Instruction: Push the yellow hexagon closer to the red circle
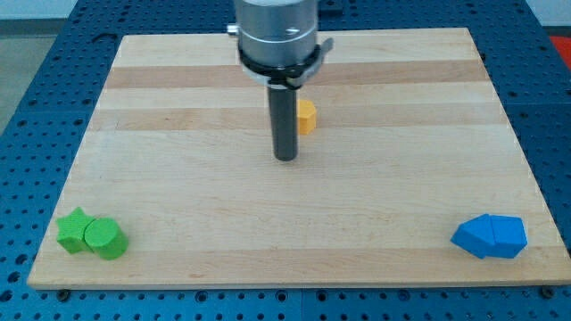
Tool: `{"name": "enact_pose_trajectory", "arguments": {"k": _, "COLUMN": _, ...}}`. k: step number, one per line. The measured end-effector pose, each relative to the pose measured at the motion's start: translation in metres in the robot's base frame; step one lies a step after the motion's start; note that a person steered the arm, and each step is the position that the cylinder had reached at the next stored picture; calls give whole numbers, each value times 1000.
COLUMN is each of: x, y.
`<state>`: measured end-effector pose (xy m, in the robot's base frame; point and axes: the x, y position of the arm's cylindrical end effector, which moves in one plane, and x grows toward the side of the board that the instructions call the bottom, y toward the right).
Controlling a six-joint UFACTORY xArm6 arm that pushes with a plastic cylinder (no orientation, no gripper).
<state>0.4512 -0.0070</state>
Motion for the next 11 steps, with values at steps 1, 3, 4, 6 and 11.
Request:
{"name": "enact_pose_trajectory", "arguments": {"k": 1, "x": -20, "y": 20}}
{"name": "enact_pose_trajectory", "arguments": {"k": 3, "x": -66, "y": 23}}
{"name": "enact_pose_trajectory", "arguments": {"k": 4, "x": -65, "y": 21}}
{"name": "enact_pose_trajectory", "arguments": {"k": 6, "x": -113, "y": 17}}
{"name": "enact_pose_trajectory", "arguments": {"k": 11, "x": -133, "y": -11}}
